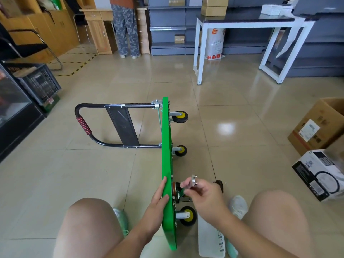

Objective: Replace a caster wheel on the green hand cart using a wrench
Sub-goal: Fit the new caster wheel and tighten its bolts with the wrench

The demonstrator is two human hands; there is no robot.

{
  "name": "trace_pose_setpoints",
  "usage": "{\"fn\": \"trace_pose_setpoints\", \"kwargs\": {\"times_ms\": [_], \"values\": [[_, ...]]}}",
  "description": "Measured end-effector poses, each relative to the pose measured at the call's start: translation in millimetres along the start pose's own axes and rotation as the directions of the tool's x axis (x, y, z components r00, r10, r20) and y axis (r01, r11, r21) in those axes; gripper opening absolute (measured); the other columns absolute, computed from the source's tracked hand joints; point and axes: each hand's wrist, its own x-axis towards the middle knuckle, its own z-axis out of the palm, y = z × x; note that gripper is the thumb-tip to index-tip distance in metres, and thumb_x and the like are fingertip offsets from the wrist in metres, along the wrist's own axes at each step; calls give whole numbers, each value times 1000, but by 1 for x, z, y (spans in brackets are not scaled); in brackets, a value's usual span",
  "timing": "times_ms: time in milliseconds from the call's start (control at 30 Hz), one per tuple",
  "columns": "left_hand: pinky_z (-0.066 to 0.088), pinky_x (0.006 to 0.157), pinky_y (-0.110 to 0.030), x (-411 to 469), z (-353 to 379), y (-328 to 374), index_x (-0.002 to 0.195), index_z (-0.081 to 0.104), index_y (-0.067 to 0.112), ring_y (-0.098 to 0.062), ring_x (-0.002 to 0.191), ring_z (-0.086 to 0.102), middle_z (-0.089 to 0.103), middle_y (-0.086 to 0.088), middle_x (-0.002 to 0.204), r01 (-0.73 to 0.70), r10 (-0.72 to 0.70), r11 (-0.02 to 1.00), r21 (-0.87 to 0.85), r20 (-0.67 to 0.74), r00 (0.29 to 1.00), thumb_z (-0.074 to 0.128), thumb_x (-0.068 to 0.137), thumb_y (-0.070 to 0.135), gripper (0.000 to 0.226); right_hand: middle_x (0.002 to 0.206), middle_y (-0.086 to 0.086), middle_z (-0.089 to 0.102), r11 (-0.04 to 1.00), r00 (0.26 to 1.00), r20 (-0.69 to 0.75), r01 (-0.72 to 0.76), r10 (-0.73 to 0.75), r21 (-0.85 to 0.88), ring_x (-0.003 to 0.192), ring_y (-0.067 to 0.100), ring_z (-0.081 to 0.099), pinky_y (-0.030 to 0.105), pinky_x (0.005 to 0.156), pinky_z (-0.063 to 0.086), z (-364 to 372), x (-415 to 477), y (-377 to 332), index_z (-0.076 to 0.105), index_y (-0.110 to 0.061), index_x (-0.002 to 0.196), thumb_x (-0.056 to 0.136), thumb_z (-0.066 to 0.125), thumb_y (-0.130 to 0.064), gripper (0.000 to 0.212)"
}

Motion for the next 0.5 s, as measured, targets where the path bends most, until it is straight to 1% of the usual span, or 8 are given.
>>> {"fn": "trace_pose_setpoints", "kwargs": {"times_ms": [100,133,200,267,333,400,433,500], "values": [[28,128,-46,2,0,-2,144,35,73,-11,150,39,38,18,164,-20,20,1000,14,4,1000,41,112,25,58,100,-18,76,998,998,-28,50,-51,-25,99,4,72,20,91,56,7,-9,3,76,-46,93,86,70,4,51],[27,128,-47,2,0,-3,144,37,71,-12,150,39,39,16,164,-25,25,1000,12,-3,1000,41,112,22,59,99,-19,76,996,997,-33,70,-71,-48,98,3,72,19,91,55,9,-11,3,76,-47,95,85,71,1,49],[27,128,-47,3,1,-3,144,39,68,-12,150,40,40,12,164,-32,32,999,6,-14,999,41,111,19,60,99,-18,76,987,992,-28,119,-122,-111,97,4,72,20,89,56,13,-13,4,76,-41,100,83,71,-6,38],[29,127,-45,2,1,-1,144,39,68,-11,147,44,43,13,162,-25,25,1000,11,-16,1000,42,111,20,58,100,-16,75,982,990,12,138,-137,-132,95,7,73,23,87,58,18,-16,6,75,-33,102,85,67,-7,32],[33,125,-44,2,0,1,146,38,67,-10,143,49,48,12,158,-7,7,1000,7,-20,1000,43,112,21,57,101,-14,74,978,986,78,155,-145,-136,92,8,74,25,85,60,21,-20,8,73,-31,102,88,58,-7,32],[34,125,-43,2,0,1,148,37,65,-10,142,51,50,11,157,7,-7,1000,11,-18,1000,44,112,22,56,105,-8,74,968,979,126,183,-163,-172,95,9,74,29,85,61,22,-22,13,72,-30,102,89,51,-7,34],[33,125,-42,2,0,1,149,37,63,-9,142,50,49,11,157,5,-4,1000,18,-21,1000,43,112,22,56,106,-4,74,965,978,132,187,-164,-185,96,8,74,30,85,61,23,-23,15,72,-30,103,89,51,-6,34],[31,126,-43,3,0,0,150,35,61,-8,144,48,47,11,159,-13,14,999,35,-27,1000,43,112,20,56,106,-4,75,968,983,116,163,-143,-190,94,7,73,30,87,60,23,-20,17,74,-27,104,89,54,-6,32]]}}
